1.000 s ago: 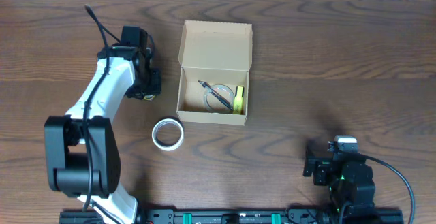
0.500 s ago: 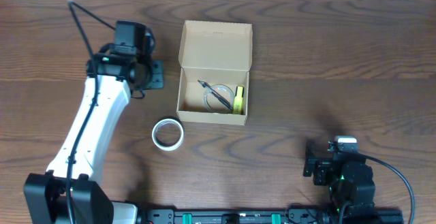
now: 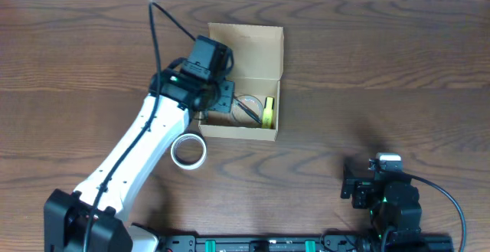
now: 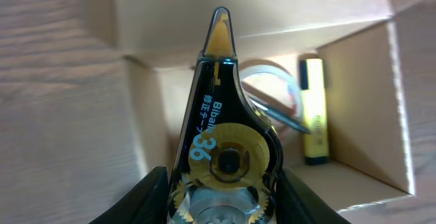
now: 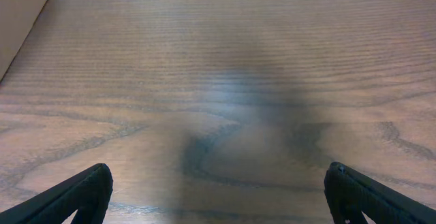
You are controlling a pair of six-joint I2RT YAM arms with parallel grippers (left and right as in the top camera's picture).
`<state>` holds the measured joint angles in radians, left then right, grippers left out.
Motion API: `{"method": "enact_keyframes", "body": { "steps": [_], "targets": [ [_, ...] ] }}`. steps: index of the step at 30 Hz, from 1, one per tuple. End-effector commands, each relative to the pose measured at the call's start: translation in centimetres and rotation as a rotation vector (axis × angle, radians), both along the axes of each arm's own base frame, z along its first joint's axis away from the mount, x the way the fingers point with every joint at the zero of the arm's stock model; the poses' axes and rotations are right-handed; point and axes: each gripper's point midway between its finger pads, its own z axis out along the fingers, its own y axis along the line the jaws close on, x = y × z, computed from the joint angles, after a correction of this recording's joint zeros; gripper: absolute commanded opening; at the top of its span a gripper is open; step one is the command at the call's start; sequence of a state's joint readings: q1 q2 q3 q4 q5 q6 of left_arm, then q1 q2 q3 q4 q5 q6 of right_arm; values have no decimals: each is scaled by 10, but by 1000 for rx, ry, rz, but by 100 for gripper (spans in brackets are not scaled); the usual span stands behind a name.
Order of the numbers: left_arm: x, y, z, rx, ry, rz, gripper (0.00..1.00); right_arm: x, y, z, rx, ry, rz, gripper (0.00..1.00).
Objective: Pack container
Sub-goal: 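Carry the dispenser into the box and release it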
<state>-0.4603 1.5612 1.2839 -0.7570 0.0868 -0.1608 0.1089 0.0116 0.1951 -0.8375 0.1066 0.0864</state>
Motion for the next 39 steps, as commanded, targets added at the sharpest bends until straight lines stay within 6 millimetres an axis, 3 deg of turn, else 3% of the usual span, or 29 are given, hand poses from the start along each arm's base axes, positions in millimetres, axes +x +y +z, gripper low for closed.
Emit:
{"method": "enact_keyframes", "body": {
  "steps": [1,9,16,24,32,39],
  "targets": [
    [0,-17,-11,-12,39,-16,39,0,-1,-3,-12,3,2,99],
    [-11,-37,-60,0,187,-35,39,0,-1,-3,-11,3,2,99],
    [-5,-40,-85,16,218,-30,42,0,-1,-3,-11,4,2,99],
    [0,-39,-86,20,202,-24,55,0,-1,-3,-11,3,2,99],
    [6,-39,-85,25,174,-18,57,0,-1,-3,-11,3,2,99],
    [23,-42,-65,23,107,-7,57,0,-1,-3,-11,3,2,99]
  ]
}}
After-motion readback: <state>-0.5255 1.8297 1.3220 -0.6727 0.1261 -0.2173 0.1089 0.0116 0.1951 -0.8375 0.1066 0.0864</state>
